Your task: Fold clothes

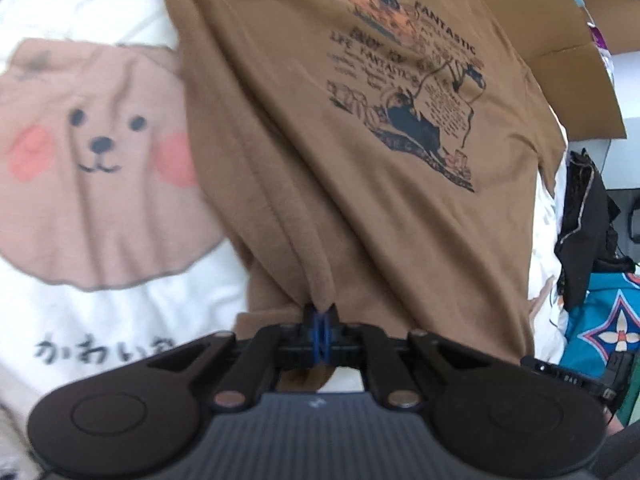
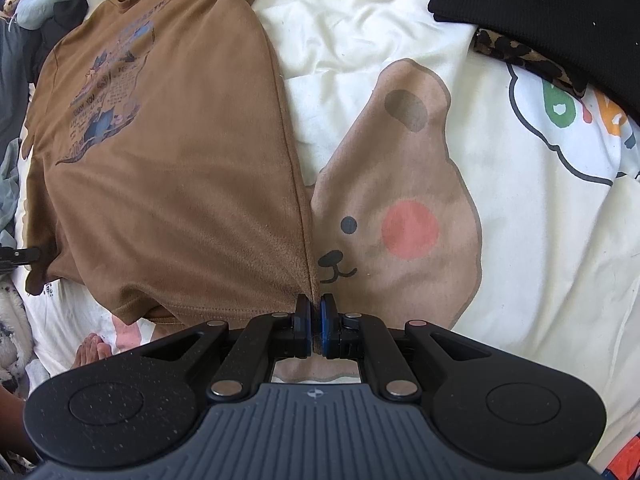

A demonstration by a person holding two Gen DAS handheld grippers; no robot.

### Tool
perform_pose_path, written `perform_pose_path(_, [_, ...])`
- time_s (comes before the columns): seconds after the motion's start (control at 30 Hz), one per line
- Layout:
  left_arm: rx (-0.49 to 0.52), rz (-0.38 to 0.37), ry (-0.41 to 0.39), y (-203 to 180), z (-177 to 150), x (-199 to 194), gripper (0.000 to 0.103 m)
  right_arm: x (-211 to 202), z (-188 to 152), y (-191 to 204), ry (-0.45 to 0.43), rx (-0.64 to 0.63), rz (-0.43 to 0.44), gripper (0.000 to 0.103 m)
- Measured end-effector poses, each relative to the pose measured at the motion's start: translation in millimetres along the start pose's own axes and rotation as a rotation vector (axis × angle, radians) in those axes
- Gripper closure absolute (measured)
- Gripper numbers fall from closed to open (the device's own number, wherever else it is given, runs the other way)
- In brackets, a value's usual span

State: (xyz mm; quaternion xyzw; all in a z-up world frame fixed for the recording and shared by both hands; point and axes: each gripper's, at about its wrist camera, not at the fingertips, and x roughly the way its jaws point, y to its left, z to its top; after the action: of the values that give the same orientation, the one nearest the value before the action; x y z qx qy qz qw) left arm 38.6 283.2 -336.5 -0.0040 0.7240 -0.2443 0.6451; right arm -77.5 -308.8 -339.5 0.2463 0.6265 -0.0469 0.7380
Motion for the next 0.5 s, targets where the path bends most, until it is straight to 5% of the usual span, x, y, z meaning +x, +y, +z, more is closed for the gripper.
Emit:
perform_pose_path(0.07, [0.000, 0.008, 0.014, -1.0, -1.1, 8.6, 0.090, 0.4, -0.1, -0.1, 0.003, 0.000, -0.001, 0.101])
perform_pose_path(0.5, [0.030, -0.005, -0.010, 0.6, -21.9, -20.5, 0.086, 4.4, -2.4, -1.2, 0.015, 0.002, 0.002, 0.101])
